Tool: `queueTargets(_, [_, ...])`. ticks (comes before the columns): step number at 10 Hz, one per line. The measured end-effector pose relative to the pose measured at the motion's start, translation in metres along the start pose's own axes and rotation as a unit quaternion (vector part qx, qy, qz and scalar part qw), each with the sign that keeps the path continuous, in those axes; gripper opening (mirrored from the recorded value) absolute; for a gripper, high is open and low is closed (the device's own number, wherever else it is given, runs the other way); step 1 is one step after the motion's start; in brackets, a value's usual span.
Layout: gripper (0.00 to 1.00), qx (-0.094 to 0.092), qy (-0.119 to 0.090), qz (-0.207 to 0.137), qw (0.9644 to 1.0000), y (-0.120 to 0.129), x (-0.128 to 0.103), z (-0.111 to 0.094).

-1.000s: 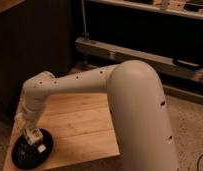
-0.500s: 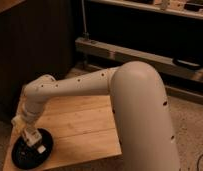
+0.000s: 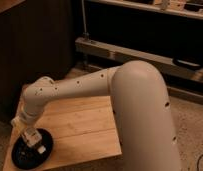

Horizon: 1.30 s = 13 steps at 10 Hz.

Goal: Place the bottle in the ceramic bowl

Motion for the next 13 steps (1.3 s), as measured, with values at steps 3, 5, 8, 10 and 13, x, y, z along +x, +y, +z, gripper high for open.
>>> queueTargets(3, [0.76, 0.000, 0.000, 0.000, 1.0000, 0.0003, -0.0002, -0.0001])
queueTargets(5, [0.76, 0.000, 0.000, 0.000, 1.0000, -0.0001, -0.0002, -0.0004])
queueTargets(8, [0.76, 0.000, 0.000, 0.000, 1.0000, 0.0002, -0.0004, -0.0002])
queueTargets(10, [0.76, 0.000, 0.000, 0.000, 1.0000, 0.0002, -0.0004, -0.0002])
queueTargets(13, [0.76, 0.000, 0.000, 0.000, 1.0000, 0.0000, -0.0004, -0.0003])
